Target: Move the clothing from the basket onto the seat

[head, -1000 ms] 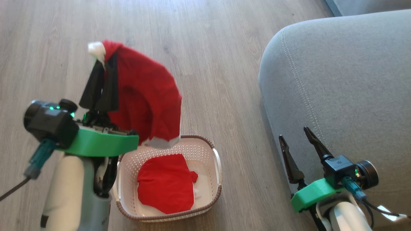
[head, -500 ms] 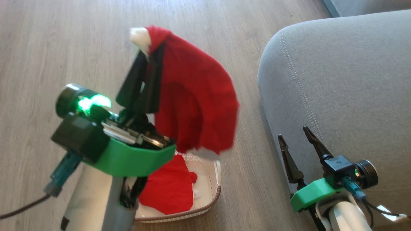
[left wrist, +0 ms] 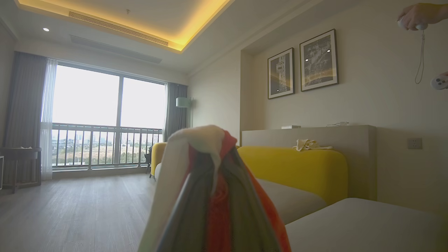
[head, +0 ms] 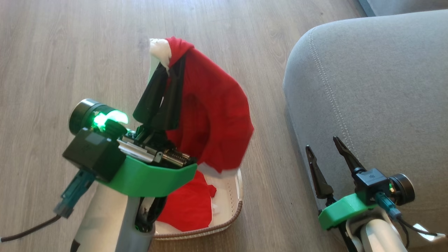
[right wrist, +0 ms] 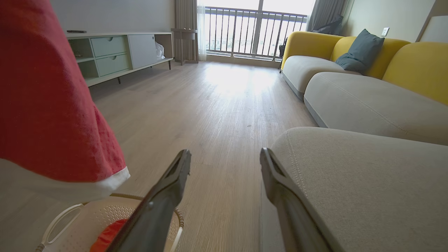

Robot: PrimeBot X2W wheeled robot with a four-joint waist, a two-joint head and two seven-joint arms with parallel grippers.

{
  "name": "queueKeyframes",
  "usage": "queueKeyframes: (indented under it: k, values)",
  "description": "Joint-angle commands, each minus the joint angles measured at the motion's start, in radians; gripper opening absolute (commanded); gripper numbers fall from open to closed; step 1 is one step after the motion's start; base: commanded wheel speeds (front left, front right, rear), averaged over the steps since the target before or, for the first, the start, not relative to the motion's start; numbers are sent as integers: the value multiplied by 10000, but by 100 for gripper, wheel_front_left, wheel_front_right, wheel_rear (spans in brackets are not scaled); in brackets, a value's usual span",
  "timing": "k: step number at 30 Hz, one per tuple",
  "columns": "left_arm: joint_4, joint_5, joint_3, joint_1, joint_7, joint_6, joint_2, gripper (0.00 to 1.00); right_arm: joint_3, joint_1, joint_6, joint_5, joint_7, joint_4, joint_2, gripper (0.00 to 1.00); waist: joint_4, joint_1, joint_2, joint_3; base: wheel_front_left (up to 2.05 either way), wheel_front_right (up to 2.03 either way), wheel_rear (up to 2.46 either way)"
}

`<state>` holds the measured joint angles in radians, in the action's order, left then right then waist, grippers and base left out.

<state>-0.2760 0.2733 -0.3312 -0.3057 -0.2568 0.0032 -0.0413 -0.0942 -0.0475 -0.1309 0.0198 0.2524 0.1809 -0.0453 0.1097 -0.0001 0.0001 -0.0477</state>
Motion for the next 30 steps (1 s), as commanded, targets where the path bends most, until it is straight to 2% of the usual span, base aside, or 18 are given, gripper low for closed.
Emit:
queueKeyframes:
  k: [1,10,13,18,24,25,30]
  values:
    - [-392,40,280,-481,-49,9,-90,0,-162,-218,2,71,94,-368,-49,100,-8,1,-1,-3,0,0,0]
    - [-339,-30,368,-492,-49,-1,-89,0,-238,-257,2,204,94,-447,-58,100,-4,1,-1,-77,0,0,0]
    - [-324,-58,407,-514,-49,-8,-89,0,-353,-385,2,317,94,-712,-252,100,37,1,-1,-135,0,0,0]
    - [-243,-57,403,-562,-49,-56,-89,0,-1154,-639,2,-33,94,-1467,-976,100,79,1,-1,-249,0,0,0]
    - [-161,-30,409,-641,-49,-109,-89,0,-2934,-1016,2,-952,94,-2709,-2332,100,73,1,-1,-391,0,0,0]
    - [-161,-30,409,-641,-49,-109,-89,0,-2934,-1016,2,-952,94,-2709,-2332,100,73,1,-1,-391,0,0,0]
    - [-127,-94,332,-686,-49,-160,-89,0,-3831,-1396,2,-1120,94,-3470,-3254,100,54,1,-1,-484,0,0,0]
